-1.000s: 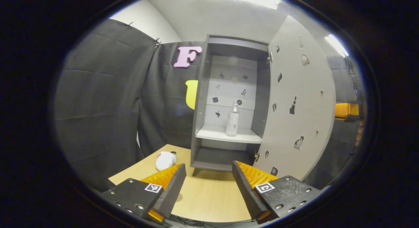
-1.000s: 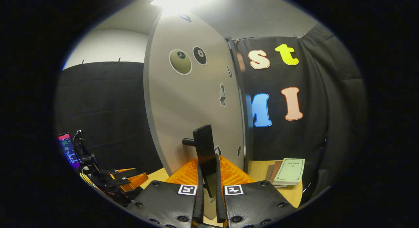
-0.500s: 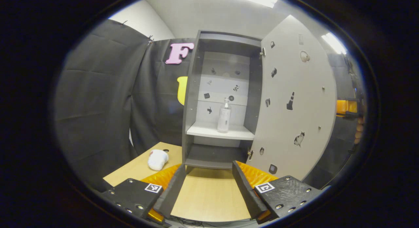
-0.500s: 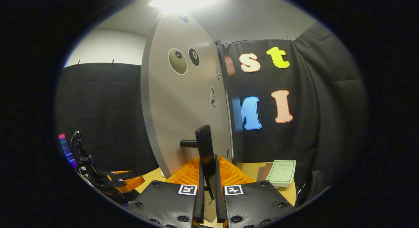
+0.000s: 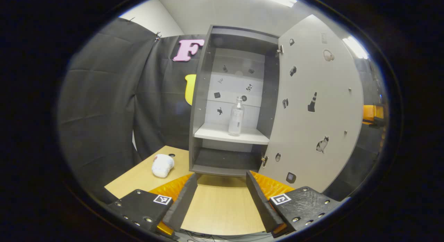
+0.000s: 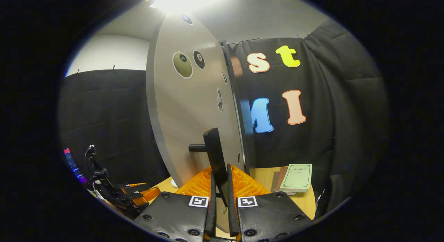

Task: Open the cabinet door with the right hand, grasp the bottle in the cabinet with the left hand and place it on the coaster, then close the cabinet door with the right hand.

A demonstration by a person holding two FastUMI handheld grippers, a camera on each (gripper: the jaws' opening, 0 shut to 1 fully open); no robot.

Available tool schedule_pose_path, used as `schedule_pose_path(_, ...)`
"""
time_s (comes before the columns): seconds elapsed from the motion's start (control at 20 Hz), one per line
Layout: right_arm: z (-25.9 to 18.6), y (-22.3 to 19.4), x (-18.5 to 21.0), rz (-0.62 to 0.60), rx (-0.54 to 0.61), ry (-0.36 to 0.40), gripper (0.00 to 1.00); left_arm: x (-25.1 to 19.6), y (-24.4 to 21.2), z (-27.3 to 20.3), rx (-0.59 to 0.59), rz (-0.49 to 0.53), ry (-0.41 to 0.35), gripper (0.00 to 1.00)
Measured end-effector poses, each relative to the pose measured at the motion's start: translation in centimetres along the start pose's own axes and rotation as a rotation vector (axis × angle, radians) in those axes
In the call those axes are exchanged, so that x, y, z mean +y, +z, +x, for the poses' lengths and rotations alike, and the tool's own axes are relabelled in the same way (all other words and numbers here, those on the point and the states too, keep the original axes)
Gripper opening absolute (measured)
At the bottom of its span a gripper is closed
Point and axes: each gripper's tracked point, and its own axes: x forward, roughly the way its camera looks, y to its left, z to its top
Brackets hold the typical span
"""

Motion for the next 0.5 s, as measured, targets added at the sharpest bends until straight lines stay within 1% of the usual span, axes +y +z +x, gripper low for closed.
schedule_pose_path(0.05, -0.6, -0.3, 0.2, 0.010, 0.008, -0.003, 0.16, 0.0, -0.1, 0.6, 0.007, -0.003, -0.012, 0.89)
schedule_pose_path(0.1, -1.2, -0.4, 0.2, 0.020, 0.015, -0.006, 0.16, -0.1, -0.1, 1.3, 0.012, -0.003, -0.026, 0.89)
schedule_pose_path(0.15, -1.7, -0.5, 0.2, 0.031, 0.021, -0.012, 0.14, -0.2, 0.0, 2.2, 0.017, 0.000, -0.043, 0.87)
schedule_pose_path(0.25, -2.6, -0.8, 0.2, 0.032, 0.040, -0.027, 0.14, -0.4, 0.1, 4.2, 0.033, 0.005, -0.081, 0.86)
schedule_pose_path(0.3, -3.1, -0.7, -0.3, 0.020, 0.050, -0.052, 0.14, -0.5, 0.4, 5.1, 0.041, 0.006, -0.102, 0.86)
schedule_pose_path(0.35, -3.8, -0.4, -0.9, 0.013, 0.054, -0.091, 0.16, -0.6, 0.8, 6.0, 0.045, 0.008, -0.127, 0.87)
schedule_pose_path(0.4, -4.5, 0.2, -1.1, 0.012, 0.047, -0.119, 0.15, -0.4, 1.3, 6.9, 0.041, 0.014, -0.151, 0.87)
schedule_pose_path(0.45, -5.0, 0.9, -1.1, 0.019, 0.031, -0.144, 0.10, 0.1, 2.0, 8.0, 0.033, 0.022, -0.167, 0.87)
schedule_pose_path(0.5, -5.5, 1.7, -1.2, 0.032, 0.014, -0.174, 0.09, 0.7, 2.4, 8.9, 0.026, 0.030, -0.183, 0.87)
